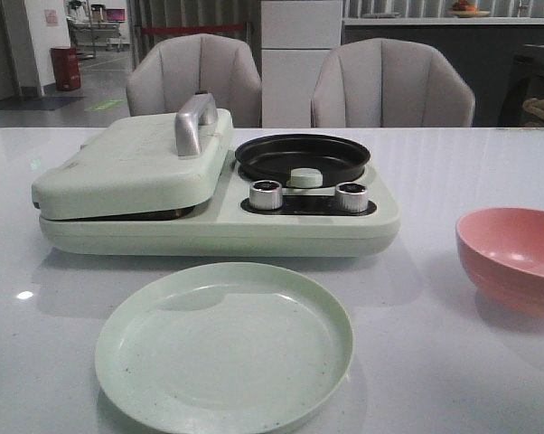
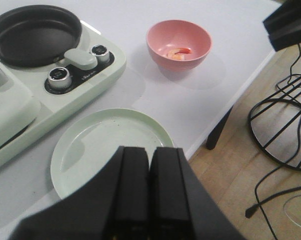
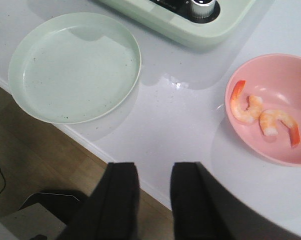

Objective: Make breakfast with bread and shrimp
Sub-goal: 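Grasp the rim of the pink bowl with the right gripper, then lift the pink bowl over the frying pan and tip the shrimp in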

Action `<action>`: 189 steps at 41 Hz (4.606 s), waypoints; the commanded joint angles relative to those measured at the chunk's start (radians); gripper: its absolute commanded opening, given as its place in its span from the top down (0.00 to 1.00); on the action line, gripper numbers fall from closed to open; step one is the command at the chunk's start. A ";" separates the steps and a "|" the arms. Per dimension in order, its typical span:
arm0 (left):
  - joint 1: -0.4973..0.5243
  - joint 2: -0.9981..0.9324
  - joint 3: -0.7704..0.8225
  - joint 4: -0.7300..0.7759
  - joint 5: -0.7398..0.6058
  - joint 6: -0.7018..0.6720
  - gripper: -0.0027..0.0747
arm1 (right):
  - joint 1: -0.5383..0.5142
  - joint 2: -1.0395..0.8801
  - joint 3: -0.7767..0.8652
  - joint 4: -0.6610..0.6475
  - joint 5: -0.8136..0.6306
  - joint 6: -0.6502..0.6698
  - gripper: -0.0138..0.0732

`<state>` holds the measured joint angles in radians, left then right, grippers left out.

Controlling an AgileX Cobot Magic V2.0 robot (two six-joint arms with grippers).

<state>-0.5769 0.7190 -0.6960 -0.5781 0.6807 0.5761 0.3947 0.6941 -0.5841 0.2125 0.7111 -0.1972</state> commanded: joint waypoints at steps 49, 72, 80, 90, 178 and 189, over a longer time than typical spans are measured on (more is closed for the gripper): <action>-0.005 -0.223 0.010 0.491 0.093 -0.510 0.83 | -0.507 0.670 -0.383 -0.039 -0.024 0.109 0.22; -0.005 -0.223 0.010 0.482 0.096 -0.510 0.83 | -0.507 0.993 -0.499 -0.049 -0.089 0.108 0.33; -0.005 -0.223 0.010 0.482 0.098 -0.510 0.83 | -0.507 1.003 -0.502 -0.050 -0.083 0.108 0.60; -0.005 -0.223 0.010 0.482 0.098 -0.510 0.83 | -0.502 0.990 -0.521 -0.083 -0.051 0.108 0.76; -0.005 -0.223 0.010 0.419 0.113 -0.510 0.83 | 0.292 1.433 -1.452 -2.025 0.354 0.575 0.79; -0.005 -0.223 0.010 0.424 0.113 -0.510 0.83 | 0.290 1.450 -1.456 -2.014 0.325 0.582 0.79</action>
<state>-0.5769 0.4925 -0.6607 -0.1455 0.8574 0.0758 0.6881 2.2074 -2.0042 -1.7250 1.0184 0.3815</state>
